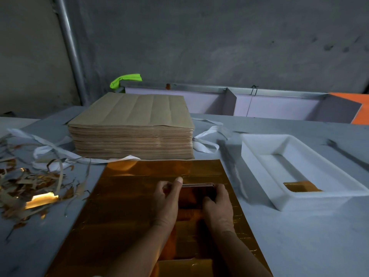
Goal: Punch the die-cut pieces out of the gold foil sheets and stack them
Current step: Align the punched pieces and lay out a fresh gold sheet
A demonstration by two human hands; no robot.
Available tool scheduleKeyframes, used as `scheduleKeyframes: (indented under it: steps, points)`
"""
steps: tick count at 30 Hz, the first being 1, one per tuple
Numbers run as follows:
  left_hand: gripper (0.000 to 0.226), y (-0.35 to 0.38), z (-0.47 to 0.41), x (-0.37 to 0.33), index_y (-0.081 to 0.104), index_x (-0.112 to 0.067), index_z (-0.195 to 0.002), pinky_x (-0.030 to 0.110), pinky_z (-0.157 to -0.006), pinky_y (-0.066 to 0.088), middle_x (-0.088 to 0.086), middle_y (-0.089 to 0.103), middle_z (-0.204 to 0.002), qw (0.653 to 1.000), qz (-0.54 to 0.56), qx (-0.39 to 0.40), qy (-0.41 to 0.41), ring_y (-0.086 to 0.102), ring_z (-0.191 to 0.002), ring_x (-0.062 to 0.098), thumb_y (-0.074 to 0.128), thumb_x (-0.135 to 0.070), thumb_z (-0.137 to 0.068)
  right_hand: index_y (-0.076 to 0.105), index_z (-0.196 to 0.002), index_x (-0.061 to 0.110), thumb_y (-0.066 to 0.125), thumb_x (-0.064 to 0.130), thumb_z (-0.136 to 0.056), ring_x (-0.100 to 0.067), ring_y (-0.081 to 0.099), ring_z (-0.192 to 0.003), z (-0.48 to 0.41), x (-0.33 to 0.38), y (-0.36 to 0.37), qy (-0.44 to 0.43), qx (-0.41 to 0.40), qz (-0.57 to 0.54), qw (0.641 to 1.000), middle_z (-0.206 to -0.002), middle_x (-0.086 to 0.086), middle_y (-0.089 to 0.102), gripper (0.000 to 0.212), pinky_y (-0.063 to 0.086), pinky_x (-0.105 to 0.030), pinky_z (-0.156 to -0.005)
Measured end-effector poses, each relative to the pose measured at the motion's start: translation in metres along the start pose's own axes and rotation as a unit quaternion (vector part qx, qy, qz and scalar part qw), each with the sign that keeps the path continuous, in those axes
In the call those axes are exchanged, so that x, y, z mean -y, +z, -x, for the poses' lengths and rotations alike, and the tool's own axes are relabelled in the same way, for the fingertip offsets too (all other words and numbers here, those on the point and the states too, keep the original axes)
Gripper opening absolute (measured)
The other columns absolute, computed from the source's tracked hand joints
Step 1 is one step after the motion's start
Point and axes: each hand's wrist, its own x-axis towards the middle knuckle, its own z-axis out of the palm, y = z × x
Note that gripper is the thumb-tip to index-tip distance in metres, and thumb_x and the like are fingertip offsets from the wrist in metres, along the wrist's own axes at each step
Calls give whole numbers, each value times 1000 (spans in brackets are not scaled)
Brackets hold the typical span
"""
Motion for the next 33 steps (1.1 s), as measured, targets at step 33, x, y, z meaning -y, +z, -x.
scheduleKeyframes:
  steps: [33]
  points:
    - [27,4,17,-74,61,-14,-103,43,-63,51,17,73,-93,939,204,145,-235,69,-87,35,74,-9,-80,68,-100,13,42,55,-99,-26,66,-84,15,45,-61,165,45,-374,912,-68,-3,74,49,48,-37,-68]
